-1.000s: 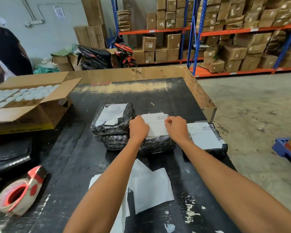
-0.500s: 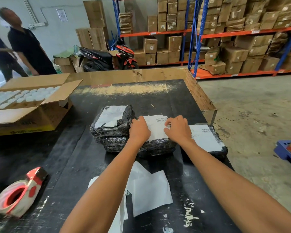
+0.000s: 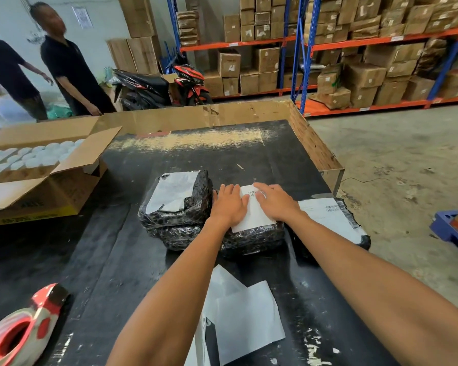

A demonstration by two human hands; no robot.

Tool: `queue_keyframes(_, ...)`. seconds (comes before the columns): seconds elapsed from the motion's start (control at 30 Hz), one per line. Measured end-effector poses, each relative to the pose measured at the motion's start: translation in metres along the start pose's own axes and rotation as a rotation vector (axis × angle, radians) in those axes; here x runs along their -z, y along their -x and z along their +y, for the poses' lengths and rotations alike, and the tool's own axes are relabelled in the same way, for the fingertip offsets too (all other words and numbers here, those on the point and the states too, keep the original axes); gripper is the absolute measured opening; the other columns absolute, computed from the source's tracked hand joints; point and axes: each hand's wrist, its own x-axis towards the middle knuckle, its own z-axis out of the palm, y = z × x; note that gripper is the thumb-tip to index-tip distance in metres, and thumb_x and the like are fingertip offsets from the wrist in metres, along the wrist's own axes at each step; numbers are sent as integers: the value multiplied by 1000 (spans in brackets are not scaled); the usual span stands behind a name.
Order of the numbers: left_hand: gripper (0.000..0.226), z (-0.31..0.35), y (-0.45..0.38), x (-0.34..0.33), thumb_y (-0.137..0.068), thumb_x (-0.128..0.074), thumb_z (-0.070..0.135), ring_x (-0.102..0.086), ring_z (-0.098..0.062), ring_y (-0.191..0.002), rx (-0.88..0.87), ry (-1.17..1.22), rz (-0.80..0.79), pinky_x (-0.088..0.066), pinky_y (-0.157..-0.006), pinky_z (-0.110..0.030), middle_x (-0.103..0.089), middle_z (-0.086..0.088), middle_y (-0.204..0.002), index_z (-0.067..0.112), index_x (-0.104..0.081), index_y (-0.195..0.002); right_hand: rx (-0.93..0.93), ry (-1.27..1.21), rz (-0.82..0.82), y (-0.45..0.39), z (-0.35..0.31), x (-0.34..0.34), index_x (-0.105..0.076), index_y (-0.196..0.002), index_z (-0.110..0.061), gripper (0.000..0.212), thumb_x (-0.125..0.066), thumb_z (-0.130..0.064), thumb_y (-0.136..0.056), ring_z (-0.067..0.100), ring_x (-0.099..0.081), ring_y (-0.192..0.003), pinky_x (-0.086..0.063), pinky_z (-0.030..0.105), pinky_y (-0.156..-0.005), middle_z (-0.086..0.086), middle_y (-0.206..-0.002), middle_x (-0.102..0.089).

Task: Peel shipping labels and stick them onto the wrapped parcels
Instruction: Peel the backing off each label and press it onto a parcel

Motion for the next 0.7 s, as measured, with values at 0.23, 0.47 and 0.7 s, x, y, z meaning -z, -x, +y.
queue_keyframes(0.23,64,-3,11,-9,-109,-25,42,11,-28,-155,28,74,21,-1,-126,-47,3,-9,-169,7,-8,-160,-86,-138,-61,-2,3,-2,-14,-161,-37,60,-29,-51,-106,39,-46,-137,-40,48,-108,16,-157,-44)
queue_keyframes(0.47,64,-9,35,-32,-109,-28,36,8,-24,-156,48,244,194,1,-125,-34,3,-11,-169,2,-8,-159,-293,-531,-21,17,15,-7,-47,-144,3,76,-60,-54,-95,35,-54,-131,-46,35,-92,16,-146,-54)
queue_keyframes(0.7,60,-23,42,-31,-108,-29,39,-4,-13,-155,28,401,226,-3,-119,-24,-9,1,-169,13,-17,-160,-331,-1072,-199,20,9,-9,-60,-137,-14,76,-80,-48,-72,29,-65,-120,-49,48,-108,8,-133,-68)
